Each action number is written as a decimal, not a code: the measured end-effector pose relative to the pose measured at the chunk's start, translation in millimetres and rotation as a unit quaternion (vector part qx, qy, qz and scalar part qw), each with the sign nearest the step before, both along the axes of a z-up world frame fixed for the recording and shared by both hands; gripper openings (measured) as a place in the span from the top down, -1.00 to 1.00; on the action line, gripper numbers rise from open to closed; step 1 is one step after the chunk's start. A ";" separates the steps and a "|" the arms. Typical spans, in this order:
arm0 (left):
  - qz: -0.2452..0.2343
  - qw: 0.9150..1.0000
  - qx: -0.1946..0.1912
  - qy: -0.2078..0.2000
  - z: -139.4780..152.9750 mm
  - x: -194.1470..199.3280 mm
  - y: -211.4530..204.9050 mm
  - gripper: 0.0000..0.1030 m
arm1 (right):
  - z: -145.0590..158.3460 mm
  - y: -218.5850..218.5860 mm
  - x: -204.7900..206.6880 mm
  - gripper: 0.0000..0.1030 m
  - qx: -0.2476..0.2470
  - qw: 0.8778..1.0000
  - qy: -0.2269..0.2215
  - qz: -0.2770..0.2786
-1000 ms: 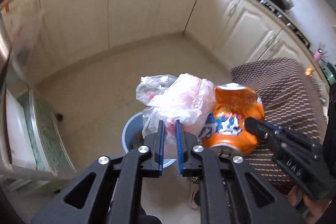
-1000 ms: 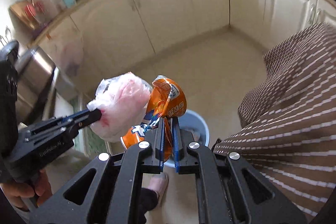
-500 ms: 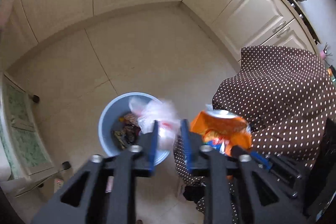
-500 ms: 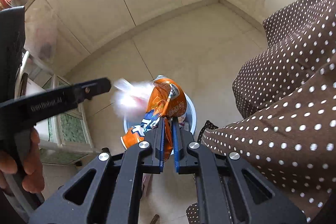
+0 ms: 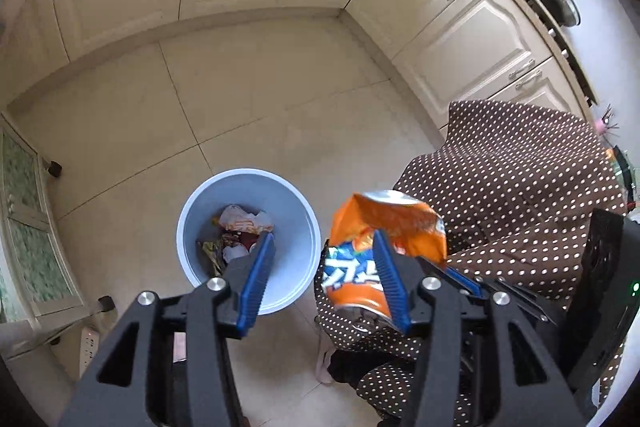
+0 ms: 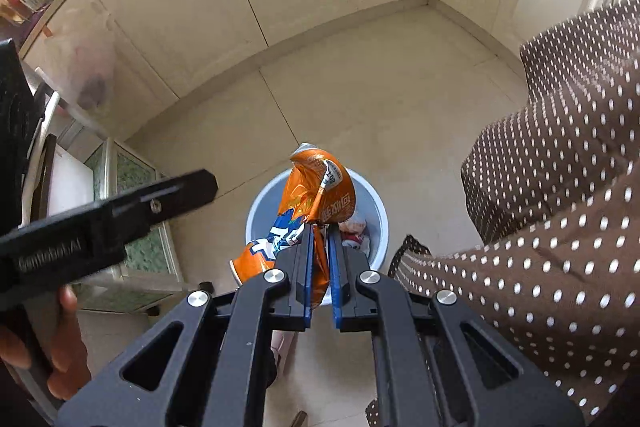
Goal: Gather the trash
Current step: 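Open the right gripper over the bin and move both tools back toward the table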
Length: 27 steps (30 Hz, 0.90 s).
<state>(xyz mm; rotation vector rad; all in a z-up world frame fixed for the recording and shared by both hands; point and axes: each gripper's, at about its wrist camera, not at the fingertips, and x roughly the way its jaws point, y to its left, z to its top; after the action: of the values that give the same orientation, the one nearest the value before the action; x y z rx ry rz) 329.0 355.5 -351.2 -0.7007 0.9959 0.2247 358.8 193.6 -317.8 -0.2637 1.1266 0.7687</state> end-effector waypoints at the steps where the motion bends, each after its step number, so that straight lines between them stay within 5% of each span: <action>1: 0.004 1.000 0.000 -0.005 4.2 -2.0 1.1 0.02 | 2.5 2.2 0.1 0.88 0.003 1.000 -0.002 0.001; 15: 0.015 0.998 0.028 -0.058 72.9 -23.9 -2.4 -0.03 | 60.6 -2.6 1.5 0.56 0.057 0.998 -0.040 0.002; 27: -0.039 0.987 0.068 -0.141 170.4 -41.5 -71.8 -0.06 | 162.6 -88.3 -33.0 0.40 0.111 0.986 -0.118 -0.042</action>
<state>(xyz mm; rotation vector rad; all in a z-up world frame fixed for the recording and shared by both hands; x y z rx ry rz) 287.5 283.7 -180.8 -0.5492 0.7279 0.1198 325.7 105.2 -155.3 -0.1143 0.8162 0.7608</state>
